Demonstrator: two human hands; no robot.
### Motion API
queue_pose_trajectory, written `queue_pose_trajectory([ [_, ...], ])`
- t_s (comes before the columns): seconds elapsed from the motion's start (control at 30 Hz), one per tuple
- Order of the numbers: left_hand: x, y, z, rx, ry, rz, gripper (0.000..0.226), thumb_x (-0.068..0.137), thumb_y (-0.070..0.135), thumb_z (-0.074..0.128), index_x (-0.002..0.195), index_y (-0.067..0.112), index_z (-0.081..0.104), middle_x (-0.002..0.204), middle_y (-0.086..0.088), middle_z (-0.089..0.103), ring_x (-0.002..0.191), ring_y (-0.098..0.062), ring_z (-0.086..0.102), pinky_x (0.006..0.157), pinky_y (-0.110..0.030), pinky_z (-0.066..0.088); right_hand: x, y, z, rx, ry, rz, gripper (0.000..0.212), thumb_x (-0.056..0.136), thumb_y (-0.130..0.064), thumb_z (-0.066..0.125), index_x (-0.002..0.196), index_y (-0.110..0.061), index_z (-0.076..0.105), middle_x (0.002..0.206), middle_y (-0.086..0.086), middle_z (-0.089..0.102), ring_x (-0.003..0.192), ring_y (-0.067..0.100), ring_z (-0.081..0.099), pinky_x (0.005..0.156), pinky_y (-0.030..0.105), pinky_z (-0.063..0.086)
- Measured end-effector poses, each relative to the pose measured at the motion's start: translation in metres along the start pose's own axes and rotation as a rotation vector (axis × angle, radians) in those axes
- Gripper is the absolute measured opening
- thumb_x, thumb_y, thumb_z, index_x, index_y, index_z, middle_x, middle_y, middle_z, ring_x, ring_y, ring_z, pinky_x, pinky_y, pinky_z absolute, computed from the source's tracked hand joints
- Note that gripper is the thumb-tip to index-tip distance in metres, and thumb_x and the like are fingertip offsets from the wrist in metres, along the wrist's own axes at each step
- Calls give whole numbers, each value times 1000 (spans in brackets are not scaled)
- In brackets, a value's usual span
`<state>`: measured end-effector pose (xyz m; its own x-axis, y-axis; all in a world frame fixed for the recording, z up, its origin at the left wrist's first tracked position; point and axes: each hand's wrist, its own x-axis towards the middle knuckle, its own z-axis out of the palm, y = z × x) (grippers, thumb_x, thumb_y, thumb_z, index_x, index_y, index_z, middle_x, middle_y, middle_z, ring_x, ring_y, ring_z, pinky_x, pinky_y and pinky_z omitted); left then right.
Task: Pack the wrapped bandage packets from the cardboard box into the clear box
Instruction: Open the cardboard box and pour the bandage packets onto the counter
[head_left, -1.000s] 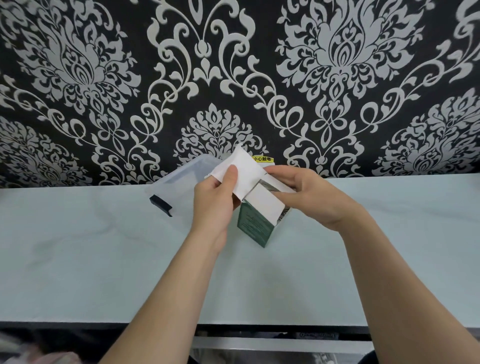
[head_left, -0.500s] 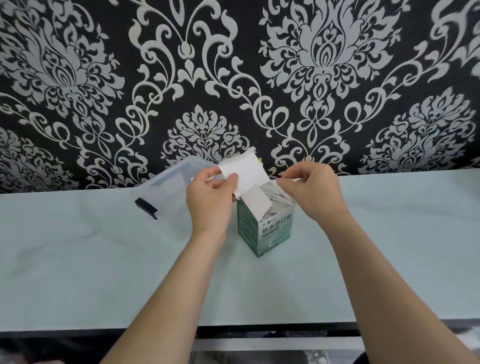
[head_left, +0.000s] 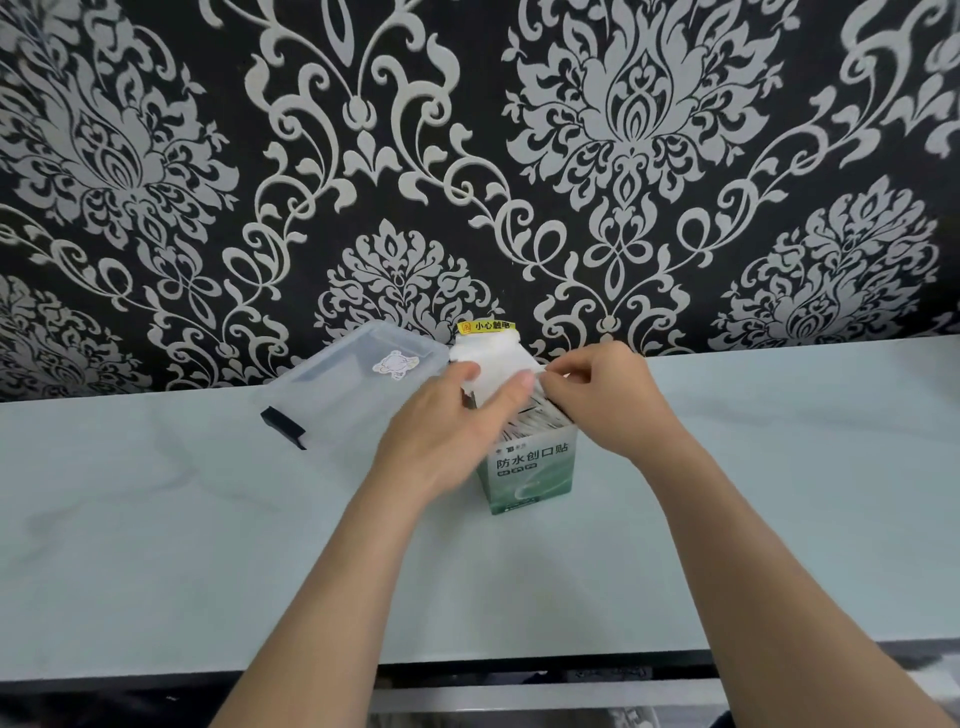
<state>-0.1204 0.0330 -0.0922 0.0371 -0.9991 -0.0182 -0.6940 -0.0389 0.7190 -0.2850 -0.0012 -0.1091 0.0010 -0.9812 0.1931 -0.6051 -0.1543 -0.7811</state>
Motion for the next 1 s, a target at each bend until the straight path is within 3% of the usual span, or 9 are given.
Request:
queue_pose_trajectory([
  [0.1,-1,3,12,77,-3,-17,73,78,64,60,139,28,44,130,8,57,121,-18,53,100,-38,43,2,3,1,116,-28,15,10,87,-15,62,89,-15,72,65,6,62,54,12,47,55,26,40],
  [0.23,5,0,11,-515,90,-85,22,82,38,55,93,26,69,88,-1,73,79,-17,70,79,-46,59,3,9,0,133,2,-20,34,92,-10,58,124,-22,52,118,-1,49,89,12,52,74,18,42],
  [0.33,8,-5,15,-738,104,-67,30,93,6,48,113,20,65,99,-7,72,75,-10,69,68,-31,60,3,11,2,83,8,-110,37,94,3,48,125,-13,61,132,-2,47,117,10,47,95,5,32],
  [0.43,11,-17,24,-544,175,58,45,94,5,47,129,33,53,118,2,64,100,-15,65,89,-36,55,-2,11,13,314,3,5,29,98,-7,46,116,-15,66,122,-6,59,115,9,52,107,28,38],
  [0.53,12,-23,29,-78,298,213,40,100,11,41,136,21,53,144,1,44,134,-16,39,112,-22,24,-10,9,19,584,-57,99,22,100,-28,47,108,-24,68,110,-2,69,106,14,62,91,28,49],
  [0.67,7,-20,34,15,138,255,44,103,30,34,145,18,41,153,5,35,140,-10,30,111,-22,20,-8,25,14,695,-471,148,69,80,-73,49,132,-28,51,127,-7,64,119,9,58,100,30,43],
  [0.8,5,-17,44,-366,74,150,35,99,36,45,134,29,47,137,2,51,122,-8,48,107,-29,36,-11,37,8,537,-706,72,78,79,-25,76,140,-30,27,135,-5,56,123,6,54,93,21,49],
  [0.93,-2,-4,53,-891,208,-29,25,97,14,42,110,24,61,96,0,67,78,-5,65,65,-22,53,-12,33,19,409,-582,44,86,74,-2,81,136,-23,26,130,2,55,118,11,57,89,25,54],
  [1.0,0,-4,52,-1007,210,-83,24,96,18,43,108,25,63,97,-6,68,81,-12,66,66,-28,54,-13,29,22,439,-536,21,81,73,1,80,133,-20,30,127,4,56,115,14,60,85,26,55],
])
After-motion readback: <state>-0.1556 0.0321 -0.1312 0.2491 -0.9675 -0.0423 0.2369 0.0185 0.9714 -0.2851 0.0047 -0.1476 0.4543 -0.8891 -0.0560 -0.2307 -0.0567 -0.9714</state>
